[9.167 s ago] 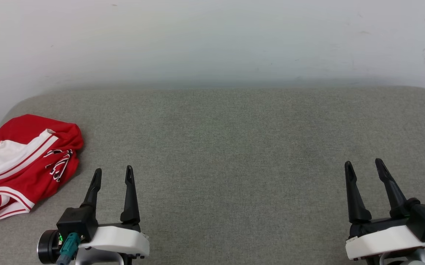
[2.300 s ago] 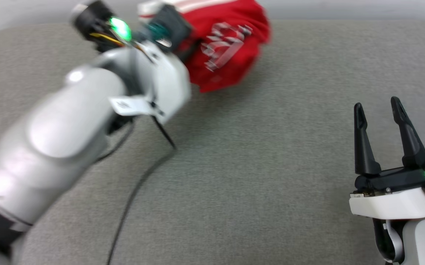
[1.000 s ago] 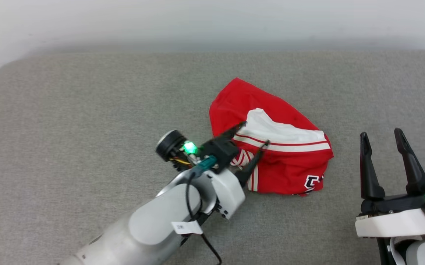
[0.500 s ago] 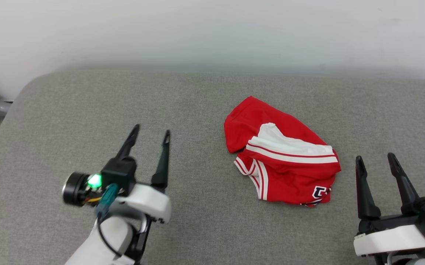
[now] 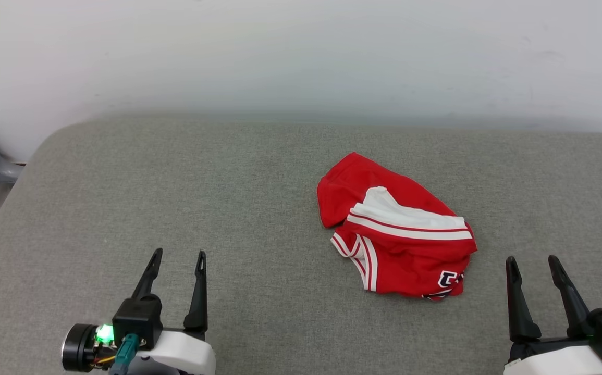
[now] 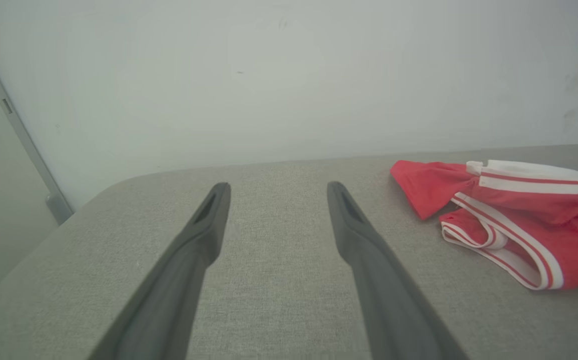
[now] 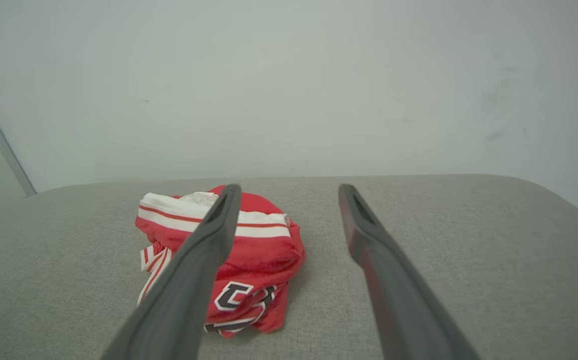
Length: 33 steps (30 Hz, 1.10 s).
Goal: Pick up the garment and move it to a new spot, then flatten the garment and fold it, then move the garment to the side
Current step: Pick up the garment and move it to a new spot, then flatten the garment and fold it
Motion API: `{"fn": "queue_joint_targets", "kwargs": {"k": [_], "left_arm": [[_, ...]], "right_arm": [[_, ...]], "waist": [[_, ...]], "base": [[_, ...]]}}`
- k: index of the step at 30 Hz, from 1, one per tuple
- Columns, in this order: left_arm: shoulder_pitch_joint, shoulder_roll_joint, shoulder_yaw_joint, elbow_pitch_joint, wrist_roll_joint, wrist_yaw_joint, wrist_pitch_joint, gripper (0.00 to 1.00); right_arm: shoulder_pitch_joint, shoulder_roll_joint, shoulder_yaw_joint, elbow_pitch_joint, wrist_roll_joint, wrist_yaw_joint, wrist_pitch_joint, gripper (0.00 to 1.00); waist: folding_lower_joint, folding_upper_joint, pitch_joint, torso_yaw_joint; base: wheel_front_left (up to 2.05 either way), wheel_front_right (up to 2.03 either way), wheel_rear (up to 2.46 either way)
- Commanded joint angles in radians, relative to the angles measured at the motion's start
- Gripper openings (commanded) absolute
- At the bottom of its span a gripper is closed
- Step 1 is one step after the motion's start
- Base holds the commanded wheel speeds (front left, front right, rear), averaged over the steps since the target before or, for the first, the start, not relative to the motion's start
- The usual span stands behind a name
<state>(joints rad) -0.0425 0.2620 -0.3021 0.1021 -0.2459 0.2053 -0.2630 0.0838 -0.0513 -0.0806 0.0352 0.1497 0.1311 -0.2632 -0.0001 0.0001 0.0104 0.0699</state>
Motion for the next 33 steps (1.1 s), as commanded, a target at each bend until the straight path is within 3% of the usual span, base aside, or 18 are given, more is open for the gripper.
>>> {"fn": "queue_joint_targets", "kwargs": {"k": [1, 14, 33], "left_arm": [[0.011, -0.006, 0.011, -0.001, 0.008, -0.005, -0.003, 1.0], [0.07, -0.095, 0.121, 0.029, 0.11, -0.099, -0.003, 1.0], [0.075, -0.146, 0.194, 0.047, 0.182, -0.16, -0.003, 1.0]], "right_arm": [[0.008, 0.002, 0.001, 0.001, 0.004, -0.001, -0.002, 1.0], [0.036, 0.002, 0.016, 0.024, 0.021, -0.001, -0.002, 1.0], [-0.033, 0.002, -0.003, 0.001, -0.006, -0.001, -0.002, 1.0]], "waist": [[0.0001, -0.0001, -0.001, -0.001], [0.0001, -0.0001, -0.019, 0.0], [0.0001, -0.0001, -0.011, 0.003]], "base": [[0.0, 0.0, 0.0], [0.0, 0.0, 0.0], [0.0, 0.0, 0.0]]}}
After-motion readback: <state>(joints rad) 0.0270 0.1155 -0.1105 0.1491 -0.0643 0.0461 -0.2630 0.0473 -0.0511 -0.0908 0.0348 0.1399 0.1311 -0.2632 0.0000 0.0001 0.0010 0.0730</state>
